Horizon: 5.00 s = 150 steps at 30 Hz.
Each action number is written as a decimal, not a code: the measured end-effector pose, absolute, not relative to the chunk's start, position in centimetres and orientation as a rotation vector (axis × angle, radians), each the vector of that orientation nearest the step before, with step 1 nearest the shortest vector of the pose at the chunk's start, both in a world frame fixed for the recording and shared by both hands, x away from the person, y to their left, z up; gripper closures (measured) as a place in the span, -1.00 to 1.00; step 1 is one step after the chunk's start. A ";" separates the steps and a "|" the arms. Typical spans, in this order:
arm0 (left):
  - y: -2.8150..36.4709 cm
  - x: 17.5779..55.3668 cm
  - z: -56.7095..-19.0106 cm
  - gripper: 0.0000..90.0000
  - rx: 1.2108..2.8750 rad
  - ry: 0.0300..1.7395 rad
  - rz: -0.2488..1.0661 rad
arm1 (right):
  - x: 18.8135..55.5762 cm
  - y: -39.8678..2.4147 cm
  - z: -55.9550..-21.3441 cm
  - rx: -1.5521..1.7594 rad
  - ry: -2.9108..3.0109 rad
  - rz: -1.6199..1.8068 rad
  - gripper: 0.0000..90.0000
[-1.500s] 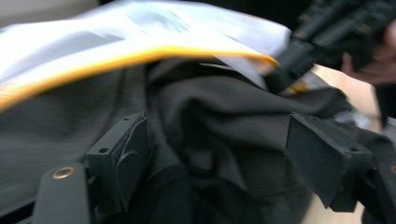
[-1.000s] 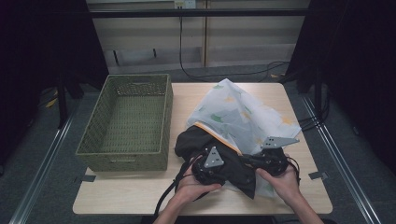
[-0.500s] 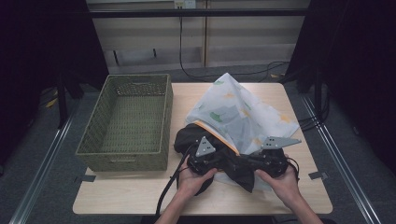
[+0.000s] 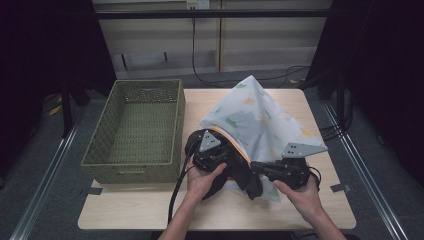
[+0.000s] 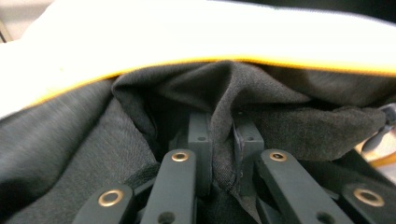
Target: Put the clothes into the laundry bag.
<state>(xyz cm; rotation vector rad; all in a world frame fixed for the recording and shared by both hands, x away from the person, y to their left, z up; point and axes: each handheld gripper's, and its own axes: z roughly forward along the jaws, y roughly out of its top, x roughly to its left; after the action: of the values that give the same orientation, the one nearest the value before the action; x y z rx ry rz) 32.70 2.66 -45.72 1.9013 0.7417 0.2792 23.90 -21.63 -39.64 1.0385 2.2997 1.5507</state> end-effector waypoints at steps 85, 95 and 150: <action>0.9 31.5 -46.1 0.06 1.984 0.686 0.229 | 25.4 -22.6 -44.7 1.223 2.374 1.397 1.00; 6.2 29.4 -48.1 -0.53 2.005 0.758 0.345 | 25.7 -22.6 -44.2 1.209 2.349 1.380 0.99; 1.4 33.7 -50.1 0.41 2.137 0.761 0.350 | 32.0 -18.1 -43.6 1.098 2.459 1.240 0.98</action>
<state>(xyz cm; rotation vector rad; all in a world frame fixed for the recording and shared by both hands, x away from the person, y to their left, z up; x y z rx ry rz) 33.69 1.44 -50.12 2.1370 0.7611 0.3502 31.96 -18.10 -43.60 1.0977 2.4586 1.2405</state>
